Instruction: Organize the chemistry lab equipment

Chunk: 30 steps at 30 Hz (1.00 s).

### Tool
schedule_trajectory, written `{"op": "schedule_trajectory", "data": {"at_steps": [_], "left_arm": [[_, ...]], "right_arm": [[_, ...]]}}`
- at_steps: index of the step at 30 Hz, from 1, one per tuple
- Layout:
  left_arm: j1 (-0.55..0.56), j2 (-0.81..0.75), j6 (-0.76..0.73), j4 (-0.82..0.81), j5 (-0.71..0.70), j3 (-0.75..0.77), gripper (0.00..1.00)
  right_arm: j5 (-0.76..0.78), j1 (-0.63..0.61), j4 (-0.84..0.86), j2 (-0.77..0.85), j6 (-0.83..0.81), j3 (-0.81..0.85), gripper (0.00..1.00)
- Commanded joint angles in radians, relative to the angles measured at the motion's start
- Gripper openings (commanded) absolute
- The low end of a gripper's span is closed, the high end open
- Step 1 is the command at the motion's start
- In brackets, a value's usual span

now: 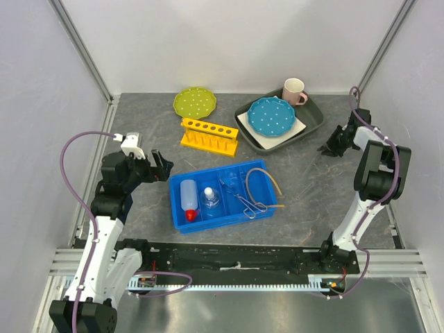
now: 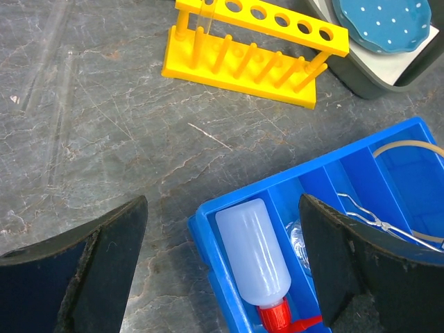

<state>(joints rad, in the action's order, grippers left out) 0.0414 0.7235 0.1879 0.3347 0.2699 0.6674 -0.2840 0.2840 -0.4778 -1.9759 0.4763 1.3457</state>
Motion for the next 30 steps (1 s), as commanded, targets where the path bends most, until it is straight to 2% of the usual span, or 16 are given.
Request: {"op": "schedule_trajectory", "data": {"at_steps": [1, 9, 13, 15, 16, 19, 22, 24, 26, 27, 30], "left_arm": [[0.000, -0.013, -0.013, -0.037, 0.037, -0.003, 0.95], [0.000, -0.024, 0.010, -0.062, 0.100, -0.005, 0.96], [0.000, -0.021, 0.060, -0.103, 0.242, -0.012, 0.97], [0.000, -0.006, 0.119, -0.140, 0.314, -0.012, 0.97], [0.000, 0.004, 0.143, -0.155, 0.395, -0.009, 0.97], [0.002, 0.045, 0.315, -0.236, 0.550, 0.006, 0.97], [0.023, 0.089, 0.456, -0.332, 0.633, 0.026, 0.97], [0.104, 0.111, 0.487, -0.382, 0.621, 0.053, 0.97], [0.194, 0.148, 0.499, -0.391, 0.539, 0.078, 0.97], [0.298, 0.163, 0.501, -0.407, 0.502, 0.101, 0.97], [0.485, 0.267, 0.515, -0.453, 0.361, 0.132, 0.97]], "right_arm": [[-0.093, 0.027, 0.041, 0.029, 0.035, -0.013, 0.25], [-0.162, 0.032, 0.050, 0.123, -0.011, -0.075, 0.25], [-0.185, 0.032, 0.033, 0.221, -0.070, -0.114, 0.25], [-0.193, 0.032, 0.025, 0.258, -0.106, -0.138, 0.25], [-0.195, 0.032, 0.018, 0.297, -0.117, -0.144, 0.25], [-0.224, 0.030, 0.004, 0.376, -0.165, -0.166, 0.25], [-0.274, 0.026, -0.018, 0.443, -0.199, -0.177, 0.25], [-0.303, 0.014, -0.028, 0.472, -0.214, -0.183, 0.25], [-0.354, -0.006, -0.033, 0.514, -0.214, -0.187, 0.25], [-0.372, -0.014, -0.039, 0.523, -0.214, -0.186, 0.25], [-0.429, -0.055, -0.044, 0.583, -0.211, -0.183, 0.25]]}}
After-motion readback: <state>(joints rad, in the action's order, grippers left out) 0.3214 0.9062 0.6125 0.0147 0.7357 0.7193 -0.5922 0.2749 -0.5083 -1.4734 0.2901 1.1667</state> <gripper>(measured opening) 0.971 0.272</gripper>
